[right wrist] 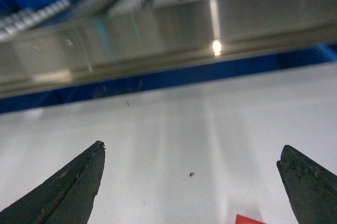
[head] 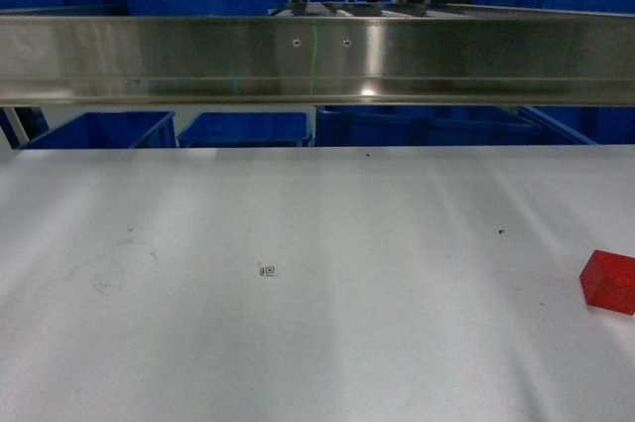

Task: Place magnetic block on left shelf second layer

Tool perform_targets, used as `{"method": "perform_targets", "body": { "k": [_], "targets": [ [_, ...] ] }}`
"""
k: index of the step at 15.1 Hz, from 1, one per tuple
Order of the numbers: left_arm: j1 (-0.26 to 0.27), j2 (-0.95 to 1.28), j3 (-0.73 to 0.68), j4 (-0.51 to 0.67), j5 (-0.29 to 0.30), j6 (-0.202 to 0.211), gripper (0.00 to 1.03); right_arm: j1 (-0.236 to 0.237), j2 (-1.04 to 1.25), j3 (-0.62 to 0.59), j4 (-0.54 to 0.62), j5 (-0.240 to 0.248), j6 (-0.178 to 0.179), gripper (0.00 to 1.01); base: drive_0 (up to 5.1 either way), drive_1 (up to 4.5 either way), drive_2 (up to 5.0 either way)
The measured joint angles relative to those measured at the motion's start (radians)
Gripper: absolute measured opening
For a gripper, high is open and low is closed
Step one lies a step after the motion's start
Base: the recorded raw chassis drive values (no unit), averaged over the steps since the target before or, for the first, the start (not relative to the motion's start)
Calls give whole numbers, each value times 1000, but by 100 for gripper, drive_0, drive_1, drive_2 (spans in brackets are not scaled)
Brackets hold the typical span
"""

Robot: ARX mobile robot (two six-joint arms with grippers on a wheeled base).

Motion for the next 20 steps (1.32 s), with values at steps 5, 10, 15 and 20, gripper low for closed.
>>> {"method": "perform_targets", "body": {
  "k": [5, 10, 15, 20],
  "targets": [
    [0, 0, 0, 0, 0, 0, 98, 63, 619, 304, -174, 271, 46, 98, 0, 0, 0],
    [0, 0, 0, 0, 0, 0, 98, 60, 655, 301, -145, 326, 79, 98, 0, 0, 0],
    [0, 0, 0, 0, 0, 0, 98, 42, 706, 266, -109, 364, 107, 97, 0, 0, 0],
    [0, 0, 0, 0, 0, 0, 98, 63, 716, 230, -45, 366, 103, 43, 0, 0, 0]
  ]
}}
